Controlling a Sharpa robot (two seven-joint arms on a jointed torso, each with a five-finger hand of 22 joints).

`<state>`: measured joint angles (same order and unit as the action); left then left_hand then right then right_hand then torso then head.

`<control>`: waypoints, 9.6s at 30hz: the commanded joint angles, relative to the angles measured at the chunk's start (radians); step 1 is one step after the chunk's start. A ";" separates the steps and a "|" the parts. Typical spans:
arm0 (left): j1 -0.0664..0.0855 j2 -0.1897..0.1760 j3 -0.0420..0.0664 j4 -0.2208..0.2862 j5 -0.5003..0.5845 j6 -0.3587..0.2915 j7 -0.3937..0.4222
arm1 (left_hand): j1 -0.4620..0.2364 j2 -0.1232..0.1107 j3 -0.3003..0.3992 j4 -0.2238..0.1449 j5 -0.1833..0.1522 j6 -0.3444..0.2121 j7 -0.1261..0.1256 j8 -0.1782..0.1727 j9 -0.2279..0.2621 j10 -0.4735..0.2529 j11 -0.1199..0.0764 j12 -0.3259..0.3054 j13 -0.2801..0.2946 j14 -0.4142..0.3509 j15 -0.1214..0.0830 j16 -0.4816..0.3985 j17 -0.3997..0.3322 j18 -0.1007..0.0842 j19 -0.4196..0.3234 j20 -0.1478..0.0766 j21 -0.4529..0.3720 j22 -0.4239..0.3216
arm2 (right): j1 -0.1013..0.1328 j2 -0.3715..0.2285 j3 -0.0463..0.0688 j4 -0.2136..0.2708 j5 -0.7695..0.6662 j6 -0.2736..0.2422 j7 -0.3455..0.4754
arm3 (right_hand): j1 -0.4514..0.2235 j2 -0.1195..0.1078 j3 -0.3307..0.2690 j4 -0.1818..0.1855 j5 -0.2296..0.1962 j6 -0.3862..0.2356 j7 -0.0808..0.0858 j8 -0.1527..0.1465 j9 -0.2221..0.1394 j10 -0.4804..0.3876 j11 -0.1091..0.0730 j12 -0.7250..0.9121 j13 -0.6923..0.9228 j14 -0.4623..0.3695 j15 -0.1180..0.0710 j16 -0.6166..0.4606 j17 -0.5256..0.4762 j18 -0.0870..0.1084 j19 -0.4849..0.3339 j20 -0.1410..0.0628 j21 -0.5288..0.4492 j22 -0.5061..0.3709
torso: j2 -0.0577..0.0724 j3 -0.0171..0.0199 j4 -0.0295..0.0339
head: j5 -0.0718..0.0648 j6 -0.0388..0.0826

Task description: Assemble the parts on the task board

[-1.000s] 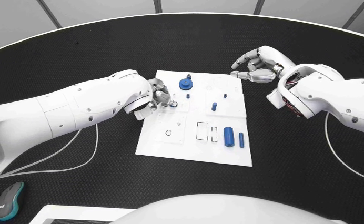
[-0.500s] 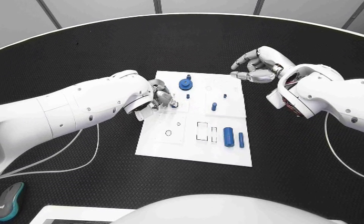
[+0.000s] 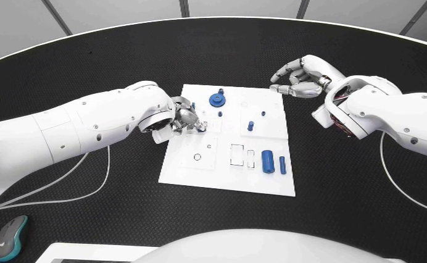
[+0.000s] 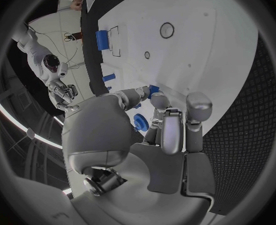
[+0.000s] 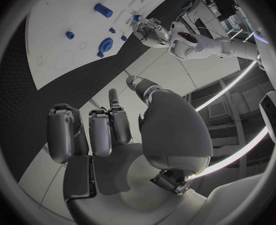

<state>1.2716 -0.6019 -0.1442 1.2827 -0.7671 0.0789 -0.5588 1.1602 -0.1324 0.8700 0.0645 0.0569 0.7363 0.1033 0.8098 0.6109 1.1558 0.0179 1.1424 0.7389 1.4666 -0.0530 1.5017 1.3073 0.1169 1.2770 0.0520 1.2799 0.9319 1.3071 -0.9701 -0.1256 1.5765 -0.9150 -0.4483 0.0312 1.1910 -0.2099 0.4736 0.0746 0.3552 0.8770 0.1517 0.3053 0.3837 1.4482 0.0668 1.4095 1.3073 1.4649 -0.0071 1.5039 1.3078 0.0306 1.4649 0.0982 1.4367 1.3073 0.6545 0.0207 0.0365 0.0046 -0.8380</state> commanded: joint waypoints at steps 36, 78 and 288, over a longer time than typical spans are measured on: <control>0.086 0.220 0.001 -0.264 -0.060 0.320 -0.140 | -0.079 0.047 0.086 -0.077 -0.004 0.013 -0.020 0.058 0.026 0.070 -0.012 0.070 0.090 0.068 -0.002 0.000 0.140 0.005 0.000 -0.002 0.013 0.016 | 0.000 0.014 0.000 -0.007 0.000 0.000 -0.001 | 0.000 0.001 0.010 0.005 0.038 -0.008 -0.003 0.011 0.000 0.002 -0.005 0.001 0.122 0.075 -0.007 -0.003 0.137 0.009 0.034 -0.010 -0.004 0.127 | 0.006 -0.0002 -0.0035 | 0.005 0.011; 0.086 0.279 0.001 -0.320 -0.174 0.397 -0.154 | -0.101 0.054 0.055 -0.072 -0.006 0.009 -0.033 0.092 0.055 0.078 -0.023 0.075 0.080 0.071 -0.011 0.004 0.147 0.000 0.011 -0.009 0.022 0.038 | 0.000 0.023 0.000 -0.008 0.000 0.001 -0.001 | -0.001 0.000 0.012 0.006 0.051 -0.009 -0.003 0.013 0.000 0.002 -0.005 0.002 0.122 0.075 -0.007 -0.003 0.137 0.010 0.034 -0.010 -0.005 0.127 | 0.004 -0.0007 -0.0014 | 0.004 -0.001; 0.050 0.238 0.000 -0.276 -0.126 0.275 -0.148 | -0.110 0.065 0.066 -0.082 -0.004 0.023 -0.046 0.114 0.078 0.107 -0.035 0.090 0.093 0.072 -0.023 0.005 0.150 -0.008 0.037 -0.020 0.045 0.079 | -0.005 0.024 0.000 -0.010 0.000 0.006 0.005 | -0.002 -0.002 0.016 0.008 0.063 -0.009 -0.004 0.020 -0.001 0.002 -0.006 0.002 0.122 0.074 -0.008 -0.005 0.136 0.010 0.033 -0.011 -0.007 0.126 | 0.003 -0.0008 -0.0010 | 0.000 -0.025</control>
<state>1.3217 -0.3651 -0.1440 1.0080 -0.8932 0.3540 -0.6982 1.0481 -0.0862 0.9046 0.0085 0.0503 0.7273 0.0942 0.8988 0.6579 1.2581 -0.0161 1.2287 0.8332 1.4687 -0.0694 1.5017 1.3073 0.1170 1.3040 0.0320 1.3210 1.0098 1.3021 -0.9466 -0.1259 1.5665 -0.9150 -0.4421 0.0359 1.1910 -0.2098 0.4820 0.0829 0.4133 0.8735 0.1481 0.3197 0.3838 1.4482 0.0668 1.4095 1.3078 1.4649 -0.0071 1.5039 1.3074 0.0306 1.4684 0.0947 1.4327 1.3073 0.6577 0.0198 0.0360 0.0035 -0.8630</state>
